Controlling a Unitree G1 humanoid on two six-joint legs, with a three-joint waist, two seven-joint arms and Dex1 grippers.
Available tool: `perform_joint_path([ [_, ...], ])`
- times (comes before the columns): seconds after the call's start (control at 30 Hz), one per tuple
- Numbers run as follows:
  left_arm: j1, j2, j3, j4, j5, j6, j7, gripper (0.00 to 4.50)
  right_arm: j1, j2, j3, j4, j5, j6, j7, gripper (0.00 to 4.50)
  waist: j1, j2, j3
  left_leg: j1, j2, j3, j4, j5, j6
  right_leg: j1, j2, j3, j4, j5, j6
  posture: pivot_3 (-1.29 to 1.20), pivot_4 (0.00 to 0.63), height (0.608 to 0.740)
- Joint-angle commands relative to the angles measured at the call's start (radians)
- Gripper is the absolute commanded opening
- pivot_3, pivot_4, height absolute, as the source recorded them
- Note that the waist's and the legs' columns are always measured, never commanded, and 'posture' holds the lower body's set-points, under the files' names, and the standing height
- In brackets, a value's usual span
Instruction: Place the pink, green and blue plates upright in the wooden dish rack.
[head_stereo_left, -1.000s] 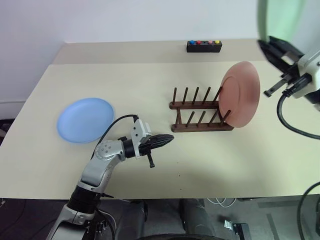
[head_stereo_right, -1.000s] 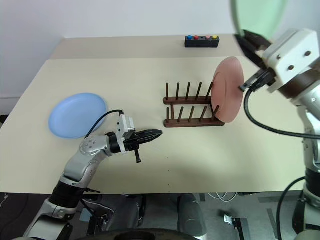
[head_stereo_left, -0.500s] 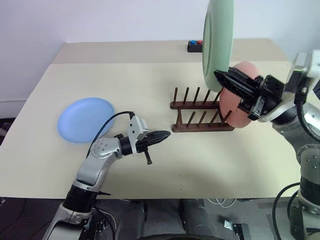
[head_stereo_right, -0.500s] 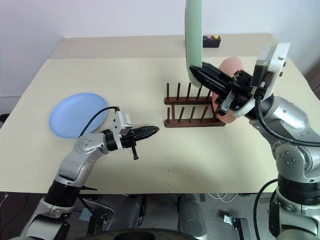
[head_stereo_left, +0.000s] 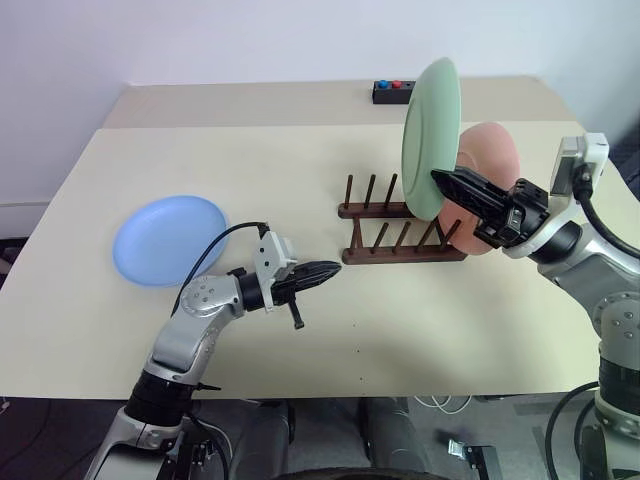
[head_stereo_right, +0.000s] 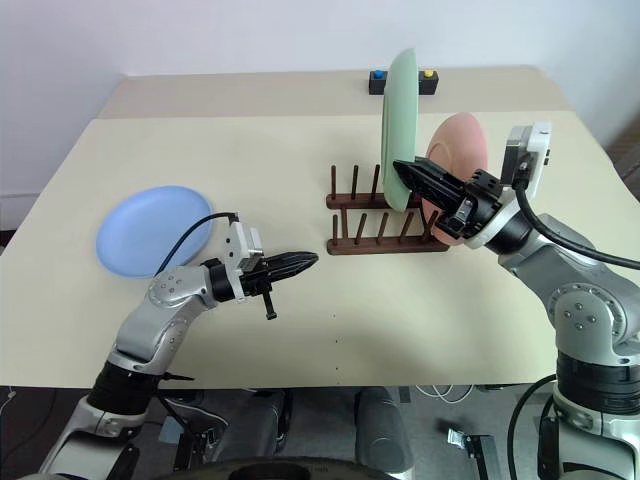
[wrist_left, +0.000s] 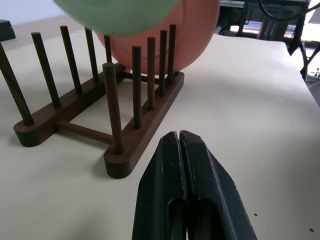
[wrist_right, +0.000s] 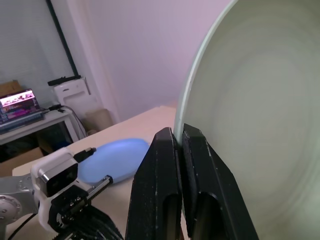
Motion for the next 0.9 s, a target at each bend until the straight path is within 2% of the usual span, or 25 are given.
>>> perform_joint_path([
  [0.03,0.003,-0.010,-0.005,-0.003,-0.003,-0.029,-0.004,0.00,-0.020,0.000,-0.040,0.006,0.035,0.009,0.020,0.04,0.000,0.000,0.000,0.000,0.000,0.000,0.000,0.000,0.000,0.000,0.000,0.000,0.000,0.000,0.000,0.00,0.150,0.740],
  [0.6,0.015,-0.013,-0.005,0.016,0.006,-0.057,-0.010,0.00,-0.032,0.004,-0.045,0.058,0.032,0.050,0.030,0.04,0.000,0.000,0.000,0.000,0.000,0.000,0.000,0.000,0.000,0.000,0.000,0.000,0.000,0.000,0.000,0.00,0.150,0.740],
  [0.7,0.013,-0.013,-0.006,0.014,0.006,-0.055,-0.008,0.00,-0.028,0.004,-0.046,0.054,0.030,0.051,0.029,0.87,0.000,0.000,0.000,0.000,0.000,0.000,0.000,0.000,0.000,0.000,0.000,0.000,0.000,0.000,0.000,0.00,0.150,0.740],
  [0.77,0.012,-0.012,-0.007,0.011,0.006,-0.053,-0.006,0.00,-0.026,0.004,-0.047,0.051,0.029,0.051,0.029,1.75,0.000,0.000,0.000,0.000,0.000,0.000,0.000,0.000,0.000,0.000,0.000,0.000,0.000,0.000,0.000,0.00,0.150,0.740],
  [0.9,0.008,-0.014,-0.009,0.005,0.005,-0.045,-0.002,0.00,-0.026,0.004,-0.046,0.051,-0.004,0.034,0.019,3.84,0.000,0.000,0.000,0.000,0.000,0.000,0.000,0.000,0.000,0.000,0.000,0.000,0.000,0.000,0.000,0.00,0.150,0.740],
])
